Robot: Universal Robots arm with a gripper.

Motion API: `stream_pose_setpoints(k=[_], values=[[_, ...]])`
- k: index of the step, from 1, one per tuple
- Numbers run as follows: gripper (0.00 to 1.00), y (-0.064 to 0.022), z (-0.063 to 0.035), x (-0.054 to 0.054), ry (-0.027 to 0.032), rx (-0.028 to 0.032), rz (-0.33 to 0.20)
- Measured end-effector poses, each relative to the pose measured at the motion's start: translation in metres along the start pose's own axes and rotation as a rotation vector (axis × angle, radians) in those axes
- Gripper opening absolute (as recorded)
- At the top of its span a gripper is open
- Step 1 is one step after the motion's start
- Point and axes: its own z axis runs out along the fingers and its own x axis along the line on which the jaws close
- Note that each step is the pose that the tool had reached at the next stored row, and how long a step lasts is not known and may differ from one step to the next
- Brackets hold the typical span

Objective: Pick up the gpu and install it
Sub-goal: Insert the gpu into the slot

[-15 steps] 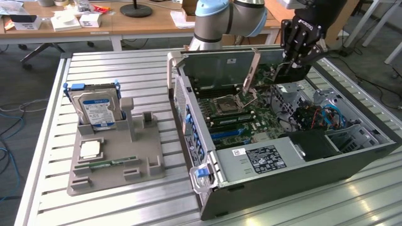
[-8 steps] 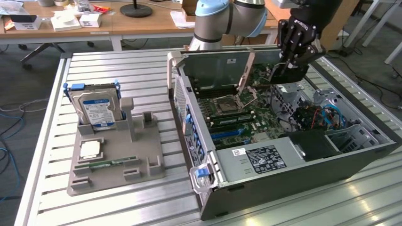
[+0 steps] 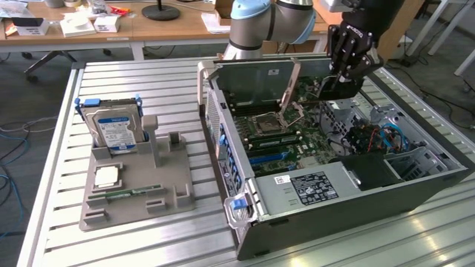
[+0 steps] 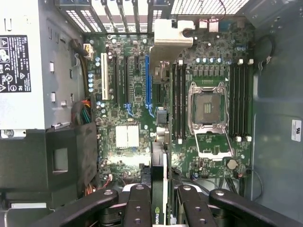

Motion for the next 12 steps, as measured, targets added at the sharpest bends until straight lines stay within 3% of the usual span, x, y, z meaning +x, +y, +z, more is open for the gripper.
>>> stream_pose_setpoints(k=[12], values=[[0.26,0.0002,0.0193,0.000,0.0001,0.0000,0.001]])
